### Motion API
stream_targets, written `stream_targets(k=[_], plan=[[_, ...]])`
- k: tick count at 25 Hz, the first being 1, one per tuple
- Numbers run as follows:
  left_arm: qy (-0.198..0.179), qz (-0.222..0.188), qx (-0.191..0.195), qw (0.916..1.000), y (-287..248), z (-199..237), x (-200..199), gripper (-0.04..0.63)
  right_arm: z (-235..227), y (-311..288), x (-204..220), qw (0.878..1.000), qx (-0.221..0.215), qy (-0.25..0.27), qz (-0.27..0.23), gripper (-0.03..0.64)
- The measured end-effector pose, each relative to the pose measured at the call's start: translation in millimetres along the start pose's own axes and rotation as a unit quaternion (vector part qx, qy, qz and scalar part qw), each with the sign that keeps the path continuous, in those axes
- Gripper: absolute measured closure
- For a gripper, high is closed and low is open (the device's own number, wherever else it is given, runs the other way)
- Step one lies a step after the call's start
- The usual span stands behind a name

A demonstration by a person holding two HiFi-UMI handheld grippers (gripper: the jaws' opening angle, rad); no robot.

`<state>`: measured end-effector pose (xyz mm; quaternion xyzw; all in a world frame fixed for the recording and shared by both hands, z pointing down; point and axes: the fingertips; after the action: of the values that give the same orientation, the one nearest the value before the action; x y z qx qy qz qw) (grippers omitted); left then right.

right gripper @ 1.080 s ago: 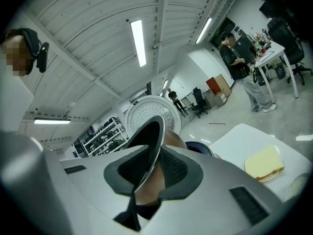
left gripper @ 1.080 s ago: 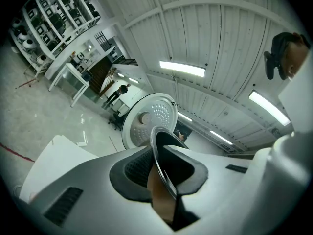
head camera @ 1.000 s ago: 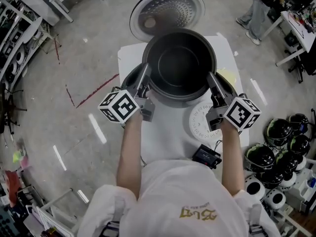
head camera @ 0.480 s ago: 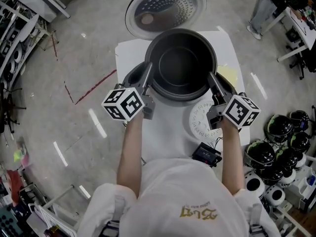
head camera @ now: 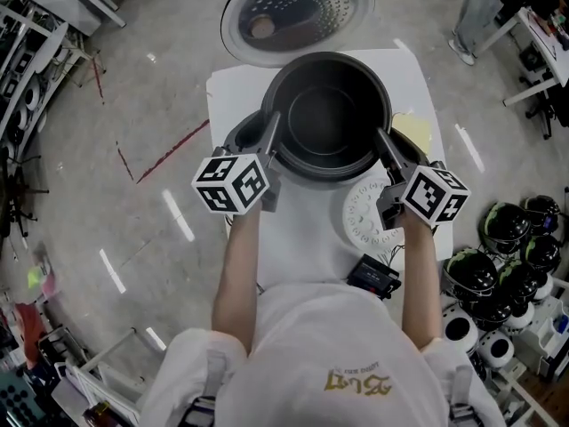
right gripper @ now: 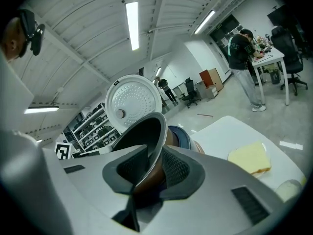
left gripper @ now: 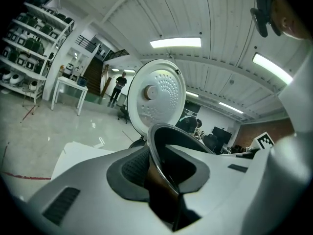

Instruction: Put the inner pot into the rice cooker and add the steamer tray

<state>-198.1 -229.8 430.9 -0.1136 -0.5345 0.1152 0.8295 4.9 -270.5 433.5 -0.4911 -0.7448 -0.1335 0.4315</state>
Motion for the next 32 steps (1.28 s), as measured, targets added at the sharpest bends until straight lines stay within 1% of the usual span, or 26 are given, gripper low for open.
stream_targets(k=[10,13,18,26,32], plan=[[-0.03,0.025,-0.017,0.9991,-6,5,11,0.477,-9,-7,10,0.999,0.007,0.014,0.045,0.502],[-0.032,0.03,-0.02,0.9989,-8,6,14,0.477,-13,-8,14,0.999,0.011,0.009,0.052,0.503],[-0.031,0.032,-0.021,0.9988,-10,10,14,0.476,-12,-13,13,0.998,0.007,0.011,0.058,0.499],[-0.034,0.039,-0.032,0.9982,-13,12,17,0.471,-13,-14,13,0.997,0.015,0.039,0.065,0.486],[-0.05,0.039,-0.041,0.9972,-15,14,20,0.466,-15,-16,15,0.994,0.028,0.067,0.078,0.474]])
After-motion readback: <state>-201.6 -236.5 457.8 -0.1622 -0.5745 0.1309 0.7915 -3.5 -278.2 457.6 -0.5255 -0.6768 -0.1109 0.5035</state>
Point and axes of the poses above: the fingertips, and each gripper's own axes: y backward along the fingers, z to its left, x out of its underside, and after that the axes turned 9 degrees about -x, right-handed
